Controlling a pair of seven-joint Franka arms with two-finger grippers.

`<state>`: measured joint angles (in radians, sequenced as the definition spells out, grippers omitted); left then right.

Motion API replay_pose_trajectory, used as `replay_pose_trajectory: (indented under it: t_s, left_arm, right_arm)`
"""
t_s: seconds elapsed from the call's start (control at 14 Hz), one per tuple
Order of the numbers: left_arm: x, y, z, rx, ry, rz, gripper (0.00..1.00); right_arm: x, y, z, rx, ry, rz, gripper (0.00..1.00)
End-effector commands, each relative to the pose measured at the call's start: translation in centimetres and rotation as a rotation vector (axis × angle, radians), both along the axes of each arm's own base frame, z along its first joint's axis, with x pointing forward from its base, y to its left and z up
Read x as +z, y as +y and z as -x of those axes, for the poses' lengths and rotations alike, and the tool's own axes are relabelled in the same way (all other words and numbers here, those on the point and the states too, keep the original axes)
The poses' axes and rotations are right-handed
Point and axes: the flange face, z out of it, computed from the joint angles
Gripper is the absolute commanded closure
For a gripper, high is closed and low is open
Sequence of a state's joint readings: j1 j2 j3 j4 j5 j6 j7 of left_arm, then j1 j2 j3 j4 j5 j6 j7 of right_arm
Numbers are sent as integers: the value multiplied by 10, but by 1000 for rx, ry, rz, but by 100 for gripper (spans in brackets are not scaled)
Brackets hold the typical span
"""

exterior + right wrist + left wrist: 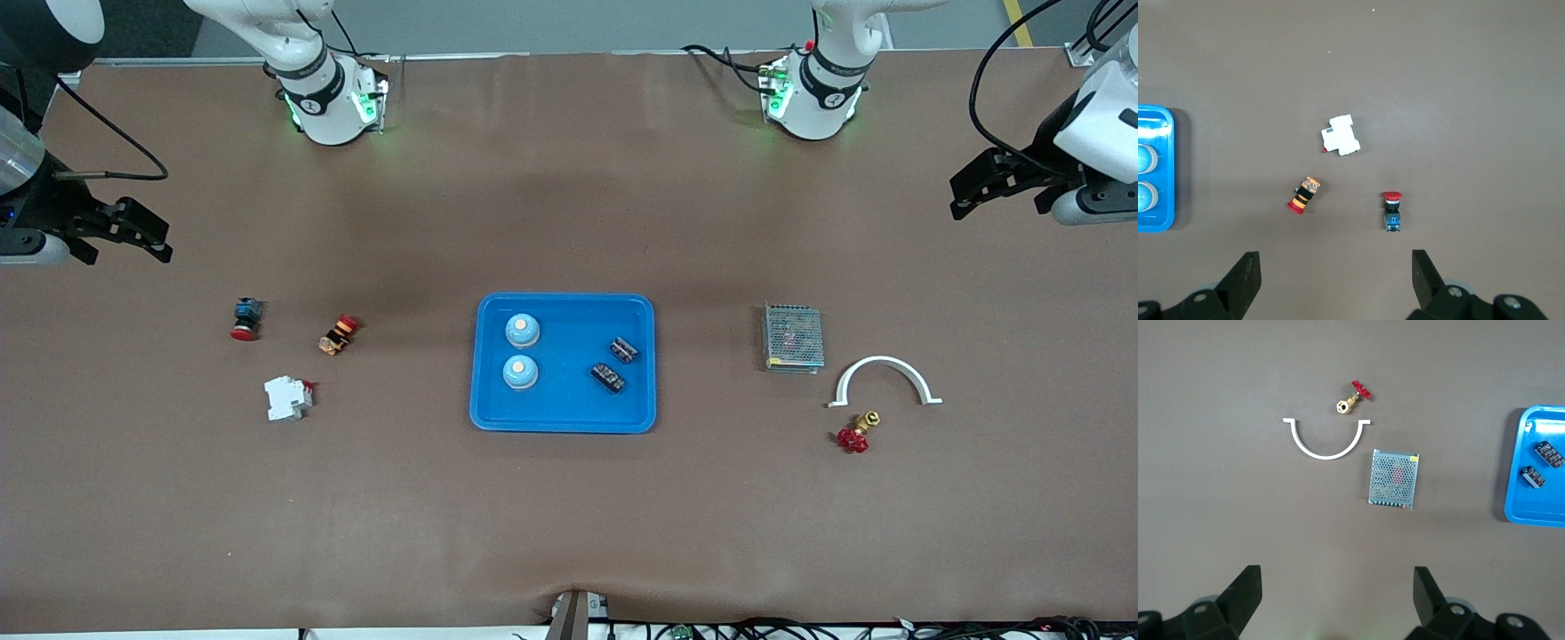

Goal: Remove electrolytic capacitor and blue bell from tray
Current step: 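Move both grippers out toward the blue tray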

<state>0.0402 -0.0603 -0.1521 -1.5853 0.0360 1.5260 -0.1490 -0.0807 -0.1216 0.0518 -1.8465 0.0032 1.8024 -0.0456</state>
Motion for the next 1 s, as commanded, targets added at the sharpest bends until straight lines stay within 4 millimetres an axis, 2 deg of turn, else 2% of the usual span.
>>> replay_pose_trajectory:
  t_s: [0.0,0.07,0.21,0.43,0.57,0.93]
  left_arm:
    - [-5,-6,-11,-16,21,-32,0]
    - [-14,-8,-11,-18,41,-34,0]
    - [-35,-18,-21,24,76,-20,0]
    - [-66,-58,-33,111,94,-2,0]
    - [-86,-89,-42,129,85,12,0]
    - [-141,-147,-55,215,91,49,0]
  right_arm:
    - [1,12,1,-1,3,-39,0]
    - [1,19,1,-15,4,-51,0]
    - [0,51,1,-41,3,-60,0]
    - [-9,102,1,-88,15,-70,0]
    - [-23,137,-2,-124,30,-75,0]
    - [-68,236,1,-196,48,-84,0]
